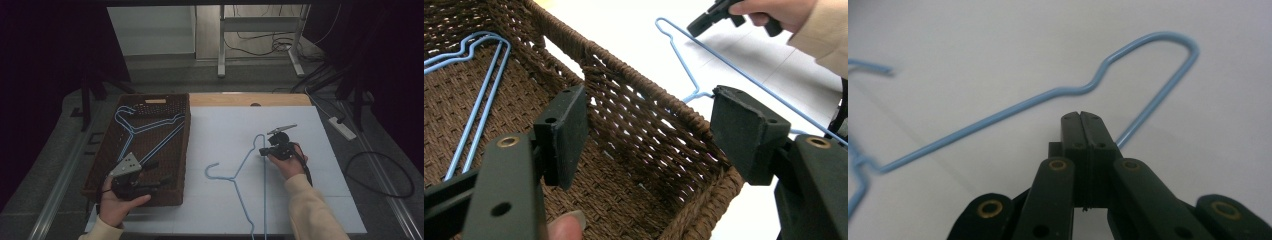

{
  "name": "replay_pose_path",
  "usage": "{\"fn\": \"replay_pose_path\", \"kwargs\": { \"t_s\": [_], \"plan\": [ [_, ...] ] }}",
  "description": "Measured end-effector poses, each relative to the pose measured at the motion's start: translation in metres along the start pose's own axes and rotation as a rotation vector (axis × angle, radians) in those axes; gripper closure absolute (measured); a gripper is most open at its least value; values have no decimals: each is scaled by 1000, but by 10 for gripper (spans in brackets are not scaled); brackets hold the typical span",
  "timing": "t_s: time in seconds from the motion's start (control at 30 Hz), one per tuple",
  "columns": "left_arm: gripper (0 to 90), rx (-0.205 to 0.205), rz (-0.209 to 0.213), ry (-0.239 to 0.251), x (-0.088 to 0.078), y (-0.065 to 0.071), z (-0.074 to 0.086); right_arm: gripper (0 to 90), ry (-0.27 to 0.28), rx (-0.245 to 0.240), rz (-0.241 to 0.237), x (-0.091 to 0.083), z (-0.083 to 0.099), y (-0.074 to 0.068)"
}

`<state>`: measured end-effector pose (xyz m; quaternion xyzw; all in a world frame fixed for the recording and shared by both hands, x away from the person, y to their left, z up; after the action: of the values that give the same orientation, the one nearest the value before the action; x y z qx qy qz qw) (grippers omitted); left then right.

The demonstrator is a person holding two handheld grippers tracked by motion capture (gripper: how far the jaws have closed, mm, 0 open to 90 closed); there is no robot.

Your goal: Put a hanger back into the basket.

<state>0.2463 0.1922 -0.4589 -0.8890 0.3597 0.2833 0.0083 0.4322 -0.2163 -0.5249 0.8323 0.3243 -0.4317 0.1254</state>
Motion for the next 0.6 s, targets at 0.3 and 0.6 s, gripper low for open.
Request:
{"fn": "replay_pose_path", "kwargs": {
  "t_s": [0.3,0.6],
  "plan": [
    [320,0,0,4,-1,0,0,900,-43,-10,17,12,-2,3],
    [320,5,2,-1,0,2,0,900,-63,15,96,-2,10,18]
  ]
}}
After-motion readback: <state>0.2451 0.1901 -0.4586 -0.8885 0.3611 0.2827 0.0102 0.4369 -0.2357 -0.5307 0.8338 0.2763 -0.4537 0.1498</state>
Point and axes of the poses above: each handheld gripper's, and its own axes: x roughly forward along the jaws, z roughly out of its underside, y roughly to its right, the point moved 3 cm from there along x, roughly forward along the jaws, and after that the axes turned 3 degrees about -x, right-handed, at the moved point
